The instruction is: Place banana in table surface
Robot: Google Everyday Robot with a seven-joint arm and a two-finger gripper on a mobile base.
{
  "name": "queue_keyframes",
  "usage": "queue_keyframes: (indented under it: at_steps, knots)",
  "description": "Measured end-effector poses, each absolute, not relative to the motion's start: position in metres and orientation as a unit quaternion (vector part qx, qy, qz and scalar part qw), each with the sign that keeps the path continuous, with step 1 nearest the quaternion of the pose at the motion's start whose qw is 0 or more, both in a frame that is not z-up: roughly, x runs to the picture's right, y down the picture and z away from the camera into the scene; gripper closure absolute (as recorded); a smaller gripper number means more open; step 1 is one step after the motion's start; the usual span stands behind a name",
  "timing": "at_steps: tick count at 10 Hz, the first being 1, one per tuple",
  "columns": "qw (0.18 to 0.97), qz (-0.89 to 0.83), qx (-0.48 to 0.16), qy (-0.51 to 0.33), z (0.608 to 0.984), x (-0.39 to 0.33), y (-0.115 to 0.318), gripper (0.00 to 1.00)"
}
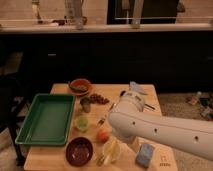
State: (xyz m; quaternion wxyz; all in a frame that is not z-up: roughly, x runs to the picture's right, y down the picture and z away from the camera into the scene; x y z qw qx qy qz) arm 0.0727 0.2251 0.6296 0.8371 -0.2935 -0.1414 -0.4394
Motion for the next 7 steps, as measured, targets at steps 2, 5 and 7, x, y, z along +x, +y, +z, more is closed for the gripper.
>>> queue_keyframes:
  at_steps: [2, 5, 7]
  knots:
    - [0.829, -0.450, -0.294, -0.152, 0.633, 0.063, 0.225, 0.20]
    - [0.826, -0.454, -0.291, -0.165, 0.639, 0.043, 0.231, 0.20]
    - [0.832, -0.447, -0.283, -0.170, 0.647, 0.036, 0.235, 0.20]
